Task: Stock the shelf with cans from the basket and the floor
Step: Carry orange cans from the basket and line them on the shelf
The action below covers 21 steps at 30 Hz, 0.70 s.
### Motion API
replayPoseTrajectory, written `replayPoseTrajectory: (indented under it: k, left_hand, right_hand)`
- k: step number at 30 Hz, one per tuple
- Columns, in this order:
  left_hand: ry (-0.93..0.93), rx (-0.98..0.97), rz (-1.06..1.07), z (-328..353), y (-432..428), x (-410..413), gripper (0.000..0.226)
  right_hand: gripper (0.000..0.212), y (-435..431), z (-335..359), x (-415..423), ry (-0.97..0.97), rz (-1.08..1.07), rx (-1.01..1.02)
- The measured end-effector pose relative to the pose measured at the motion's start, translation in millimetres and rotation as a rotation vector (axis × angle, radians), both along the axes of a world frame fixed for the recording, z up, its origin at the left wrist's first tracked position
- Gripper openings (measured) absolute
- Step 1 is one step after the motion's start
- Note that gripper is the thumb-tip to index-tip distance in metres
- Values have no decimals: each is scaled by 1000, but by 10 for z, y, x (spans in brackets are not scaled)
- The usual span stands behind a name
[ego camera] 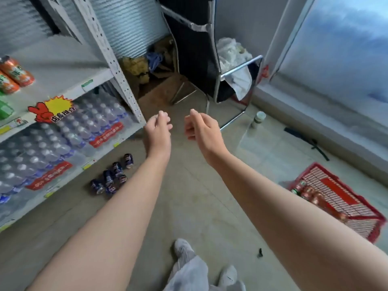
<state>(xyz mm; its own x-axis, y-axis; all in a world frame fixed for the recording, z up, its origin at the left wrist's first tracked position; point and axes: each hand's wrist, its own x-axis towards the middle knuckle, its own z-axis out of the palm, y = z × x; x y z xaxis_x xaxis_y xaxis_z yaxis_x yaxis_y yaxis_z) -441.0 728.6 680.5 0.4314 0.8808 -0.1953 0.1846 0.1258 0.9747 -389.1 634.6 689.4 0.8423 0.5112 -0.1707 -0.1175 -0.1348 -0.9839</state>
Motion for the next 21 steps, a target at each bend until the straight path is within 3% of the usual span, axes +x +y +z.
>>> replayPoseTrajectory:
  k: [11,21]
  left_hand:
    - [21,-87,-485,-165,-2577,761,25]
    - [86,-111,-868,-394,-3937,1472,27]
  right_hand:
    - [33,-2782,16,335,87,-506,74]
    - [33,-4227,-260,686,94,-927,-12]
